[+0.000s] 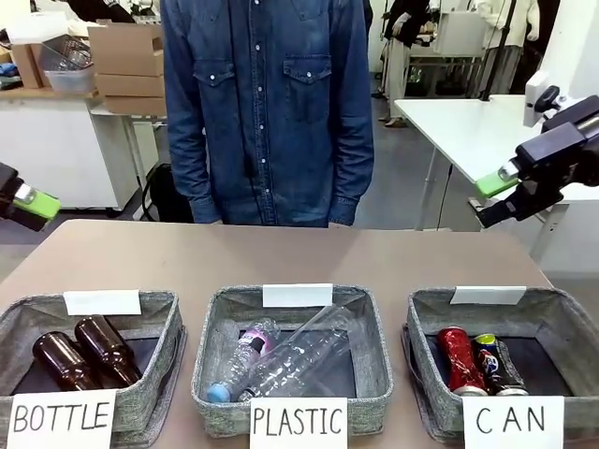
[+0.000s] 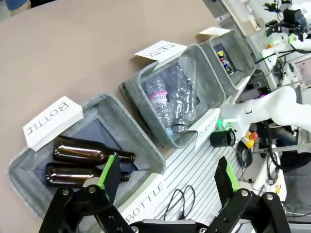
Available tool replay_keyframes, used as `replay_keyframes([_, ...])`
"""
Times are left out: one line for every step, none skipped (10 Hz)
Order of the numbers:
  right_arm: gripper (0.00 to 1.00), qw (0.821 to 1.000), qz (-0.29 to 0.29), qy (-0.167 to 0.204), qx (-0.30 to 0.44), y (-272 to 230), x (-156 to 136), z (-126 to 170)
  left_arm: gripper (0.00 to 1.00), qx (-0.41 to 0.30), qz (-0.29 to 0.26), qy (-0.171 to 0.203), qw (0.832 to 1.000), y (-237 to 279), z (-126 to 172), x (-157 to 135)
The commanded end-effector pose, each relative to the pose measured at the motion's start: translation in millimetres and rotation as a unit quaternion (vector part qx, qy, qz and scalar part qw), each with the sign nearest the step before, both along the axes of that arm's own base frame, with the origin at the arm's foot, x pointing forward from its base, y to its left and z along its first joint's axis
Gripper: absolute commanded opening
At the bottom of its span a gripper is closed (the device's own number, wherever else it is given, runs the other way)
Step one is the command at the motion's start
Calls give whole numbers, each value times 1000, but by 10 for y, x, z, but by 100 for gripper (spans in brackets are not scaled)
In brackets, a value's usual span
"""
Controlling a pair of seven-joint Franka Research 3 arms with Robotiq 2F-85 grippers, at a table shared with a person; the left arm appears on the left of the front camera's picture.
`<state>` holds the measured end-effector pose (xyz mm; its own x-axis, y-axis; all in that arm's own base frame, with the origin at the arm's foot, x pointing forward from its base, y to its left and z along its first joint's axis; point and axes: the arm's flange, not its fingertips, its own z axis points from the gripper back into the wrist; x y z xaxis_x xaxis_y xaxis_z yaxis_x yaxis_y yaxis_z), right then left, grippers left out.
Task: Sort the can waste into the basket.
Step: Pick up the can waste from the table and place it in the right Fabric basket.
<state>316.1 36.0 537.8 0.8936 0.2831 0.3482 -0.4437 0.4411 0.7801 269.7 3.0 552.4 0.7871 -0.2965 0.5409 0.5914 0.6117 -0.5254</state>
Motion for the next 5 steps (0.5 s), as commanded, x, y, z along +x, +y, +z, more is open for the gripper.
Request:
replay_keyframes([100, 1000, 5, -3, 1, -30, 2, 13, 100, 11, 4, -1, 1000, 49, 55, -90])
replay_keyframes([100, 1000, 5, -3, 1, -30, 2, 13, 100, 11, 4, -1, 1000, 49, 55, -90])
replay_keyframes([100, 1000, 5, -3, 1, -30, 2, 13, 100, 11, 4, -1, 1000, 49, 55, -90])
replay_keyframes([100, 1000, 5, -3, 1, -30, 2, 13, 100, 11, 4, -1, 1000, 49, 55, -90])
replay_keyframes([100, 1000, 5, -3, 1, -30, 2, 13, 100, 11, 4, -1, 1000, 49, 55, -90])
